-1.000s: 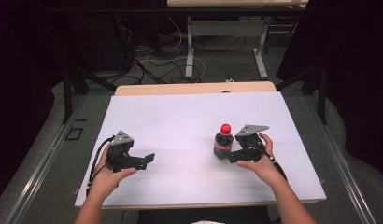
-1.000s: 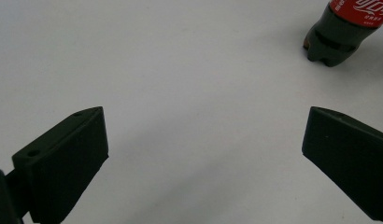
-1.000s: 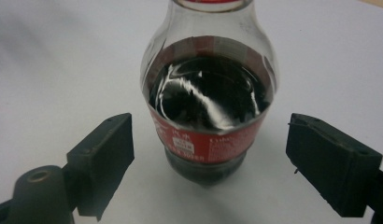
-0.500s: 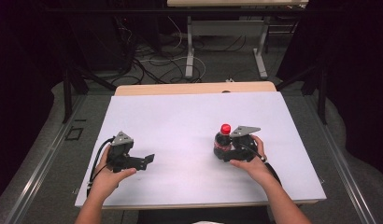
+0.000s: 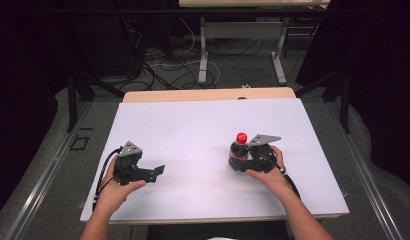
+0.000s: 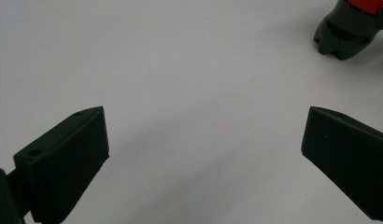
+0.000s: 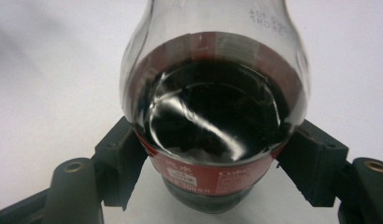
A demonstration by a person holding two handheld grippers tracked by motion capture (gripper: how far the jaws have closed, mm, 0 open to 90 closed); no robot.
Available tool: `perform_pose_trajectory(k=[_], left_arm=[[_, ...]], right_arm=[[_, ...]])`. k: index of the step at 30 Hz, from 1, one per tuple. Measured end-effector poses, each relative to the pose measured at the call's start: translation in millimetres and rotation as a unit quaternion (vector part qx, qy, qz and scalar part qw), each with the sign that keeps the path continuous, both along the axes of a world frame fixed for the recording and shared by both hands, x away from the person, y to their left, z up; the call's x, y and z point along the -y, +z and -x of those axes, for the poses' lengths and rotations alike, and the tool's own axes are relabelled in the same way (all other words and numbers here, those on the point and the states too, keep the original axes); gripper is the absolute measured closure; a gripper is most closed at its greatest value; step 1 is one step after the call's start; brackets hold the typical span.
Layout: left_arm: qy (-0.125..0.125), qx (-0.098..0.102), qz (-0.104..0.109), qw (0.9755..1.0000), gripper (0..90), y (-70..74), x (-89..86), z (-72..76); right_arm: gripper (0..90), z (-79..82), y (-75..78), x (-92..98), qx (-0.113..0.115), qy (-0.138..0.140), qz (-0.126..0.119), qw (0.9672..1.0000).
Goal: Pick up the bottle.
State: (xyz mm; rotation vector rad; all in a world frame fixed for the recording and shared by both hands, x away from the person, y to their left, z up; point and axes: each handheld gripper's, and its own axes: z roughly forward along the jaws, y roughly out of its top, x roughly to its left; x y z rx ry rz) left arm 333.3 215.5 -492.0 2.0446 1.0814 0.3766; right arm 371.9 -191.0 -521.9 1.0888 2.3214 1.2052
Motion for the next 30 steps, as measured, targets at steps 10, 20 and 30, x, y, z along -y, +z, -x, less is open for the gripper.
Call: perform_pose_trajectory(k=[10, 20, 30], left_arm=[[-0.008, 0.002, 0.006, 0.9999, 2.0, 1.2, 6.4, 1.9], [-0.021, 0.012, 0.013, 0.9996, 2.8, 4.1, 15.0, 5.2], [-0.041, 0.013, 0.018, 0.9989, 4.0, 6.0, 24.9, 7.7]], right_arm=[[29.6, 7.7, 9.3, -2.8, 0.013, 0.011, 0.009, 0.9998], [30.4, 18.5, 12.2, -22.6, 0.019, 0.052, 0.031, 0.9980], [30.5, 31.8, 28.2, -32.7, 0.037, 0.085, 0.034, 0.9951]])
